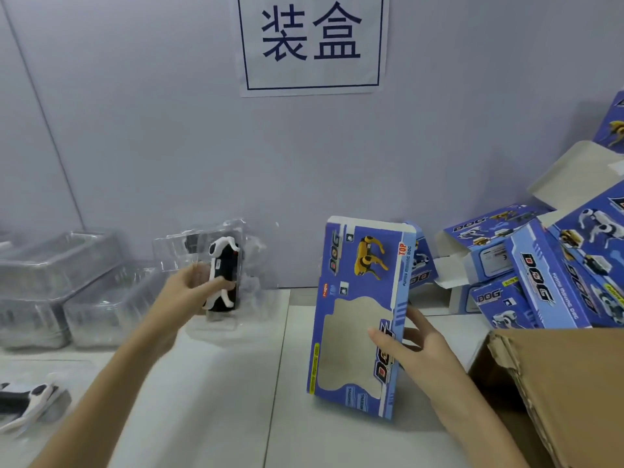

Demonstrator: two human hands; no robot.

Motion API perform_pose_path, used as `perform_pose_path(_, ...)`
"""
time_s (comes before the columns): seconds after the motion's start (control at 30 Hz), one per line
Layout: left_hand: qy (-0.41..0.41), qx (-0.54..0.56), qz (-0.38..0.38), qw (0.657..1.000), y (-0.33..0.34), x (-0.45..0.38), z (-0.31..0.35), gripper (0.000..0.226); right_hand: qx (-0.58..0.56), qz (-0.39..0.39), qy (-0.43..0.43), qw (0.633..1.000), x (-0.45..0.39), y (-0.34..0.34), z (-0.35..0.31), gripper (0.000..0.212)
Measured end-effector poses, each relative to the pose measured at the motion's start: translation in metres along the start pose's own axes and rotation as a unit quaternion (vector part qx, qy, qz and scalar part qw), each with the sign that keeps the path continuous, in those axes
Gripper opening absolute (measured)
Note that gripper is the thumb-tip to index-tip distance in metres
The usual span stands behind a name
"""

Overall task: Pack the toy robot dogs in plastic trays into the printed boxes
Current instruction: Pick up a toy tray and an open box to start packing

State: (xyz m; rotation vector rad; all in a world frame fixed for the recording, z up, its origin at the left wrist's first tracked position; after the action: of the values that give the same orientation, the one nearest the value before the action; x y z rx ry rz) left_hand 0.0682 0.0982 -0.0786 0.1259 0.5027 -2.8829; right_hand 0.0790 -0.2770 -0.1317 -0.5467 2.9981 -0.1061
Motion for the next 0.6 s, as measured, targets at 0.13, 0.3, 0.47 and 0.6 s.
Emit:
perform_pose_path(0.13, 0.001, 0.154, 0.123, 0.980, 0.038, 0.001, -0.014, 0.032, 0.006, -0.102, -0.001, 0.995, 0.006, 0.016, -0.003, 0.064)
perform_pose_path(0.3, 0.048, 0.192, 0.186, 0.963, 0.073, -0.003, -0.006, 0.032, -0.022, -0.123, -0.006, 0.992, 0.006, 0.037, -0.009, 0.113)
perform_pose_path(0.47, 0.157, 0.100, 0.234, 0.954, 0.079, 0.007, 0.030, 0.037, -0.216, 0.054, -0.129, 0.966, 0.005, -0.002, -0.049, 0.115)
perform_pose_path(0.6, 0.236, 0.015, 0.198, 0.951, 0.086, 0.014, 0.058, 0.038, -0.124, 0.027, -0.140, 0.982, -0.029, -0.009, -0.093, 0.102)
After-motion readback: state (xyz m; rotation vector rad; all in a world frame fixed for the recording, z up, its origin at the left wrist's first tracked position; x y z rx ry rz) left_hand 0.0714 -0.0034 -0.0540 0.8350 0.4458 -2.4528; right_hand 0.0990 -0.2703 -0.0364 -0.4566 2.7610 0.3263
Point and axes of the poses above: each hand's wrist, its own x-axis away from the middle knuckle, its own y-axis out of the palm, z = x × y, the point moved 4 cm from there along -x, towards the middle knuckle, and after that the axes turned 12 degrees about -z, right-handed, at the moved point
